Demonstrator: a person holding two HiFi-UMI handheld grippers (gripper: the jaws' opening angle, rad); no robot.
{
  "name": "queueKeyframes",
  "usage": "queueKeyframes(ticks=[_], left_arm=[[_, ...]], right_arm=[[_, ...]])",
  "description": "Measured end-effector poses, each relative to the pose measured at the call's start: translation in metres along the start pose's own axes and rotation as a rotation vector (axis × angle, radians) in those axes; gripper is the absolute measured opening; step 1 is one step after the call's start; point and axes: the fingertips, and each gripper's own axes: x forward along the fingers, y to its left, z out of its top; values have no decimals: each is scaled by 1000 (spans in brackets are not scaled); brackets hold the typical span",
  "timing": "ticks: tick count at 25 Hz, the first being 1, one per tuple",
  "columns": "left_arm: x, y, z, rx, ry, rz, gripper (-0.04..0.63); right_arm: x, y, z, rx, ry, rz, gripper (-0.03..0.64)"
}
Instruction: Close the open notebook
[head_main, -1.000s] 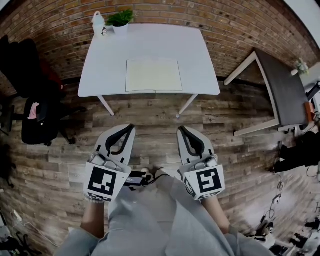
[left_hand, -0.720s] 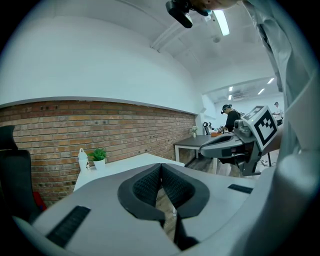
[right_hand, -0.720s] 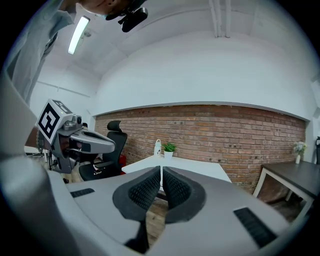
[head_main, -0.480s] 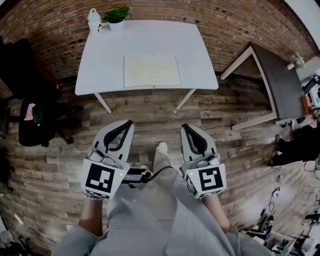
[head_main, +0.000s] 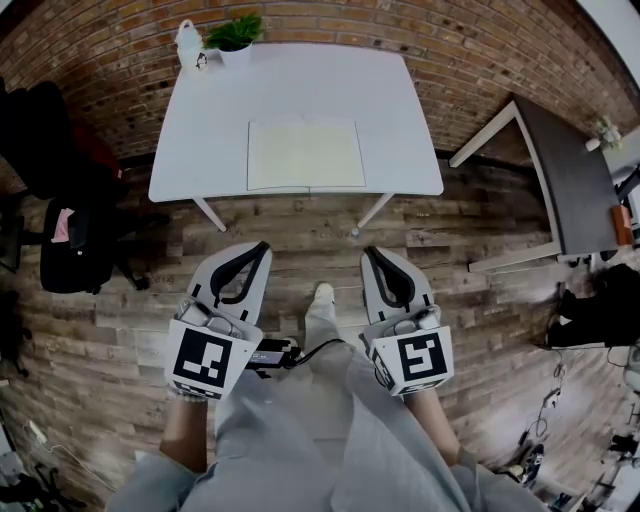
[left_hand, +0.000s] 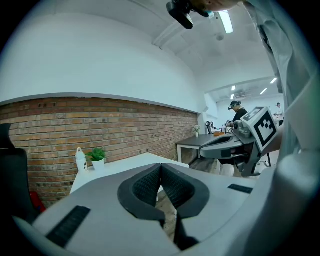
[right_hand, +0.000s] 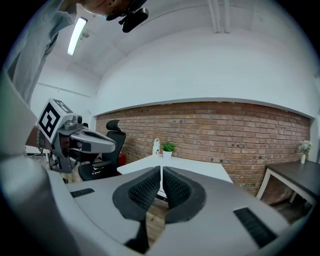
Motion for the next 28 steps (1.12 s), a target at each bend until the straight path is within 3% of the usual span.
queueKeyframes(ticks=[28], left_arm=[[184,49,42,-54,52,182,18]], right_arm=[[133,-158,16,-16,8,203,44]])
